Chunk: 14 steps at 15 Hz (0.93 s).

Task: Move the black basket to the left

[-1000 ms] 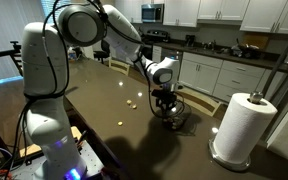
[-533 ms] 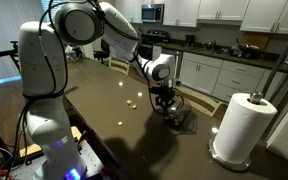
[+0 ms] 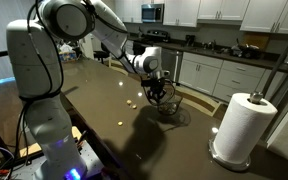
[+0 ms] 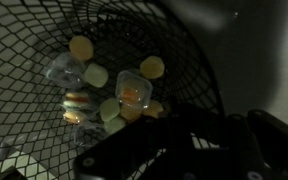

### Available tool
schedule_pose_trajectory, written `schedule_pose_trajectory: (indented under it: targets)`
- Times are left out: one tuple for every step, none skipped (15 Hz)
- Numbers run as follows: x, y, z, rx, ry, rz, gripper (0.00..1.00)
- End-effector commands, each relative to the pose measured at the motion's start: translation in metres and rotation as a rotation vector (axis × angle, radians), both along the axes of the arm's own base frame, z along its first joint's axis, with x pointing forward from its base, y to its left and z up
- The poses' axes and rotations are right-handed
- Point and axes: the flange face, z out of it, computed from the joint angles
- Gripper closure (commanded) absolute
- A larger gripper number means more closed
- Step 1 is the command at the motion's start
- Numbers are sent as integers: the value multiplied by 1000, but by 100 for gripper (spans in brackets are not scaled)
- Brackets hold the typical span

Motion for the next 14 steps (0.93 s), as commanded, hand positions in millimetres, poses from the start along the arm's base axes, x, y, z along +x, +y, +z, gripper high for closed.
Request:
schedule_pose_trajectory:
  targets:
    - [-14,32,4,-29,5,77,96]
    - [-16,40,4,-25,10,96,96]
    - [-19,49,1,-20,19,121,96]
    - [-20,57,0,-18,24,137,96]
    - [-23,66,-2,-15,33,162,96]
    - [-25,73,-3,-15,38,179,96]
    - [-27,81,-5,-14,45,199,96]
    - [-28,89,-6,-15,51,219,96]
    - [-30,98,-7,-16,57,241,96]
    - [-31,105,-8,-17,62,260,96]
    - [-32,114,-9,-21,66,282,96]
    - [-33,121,-9,-22,70,299,96]
    - [-33,128,-10,-28,74,316,96]
    - [-33,134,-11,-29,83,332,96]
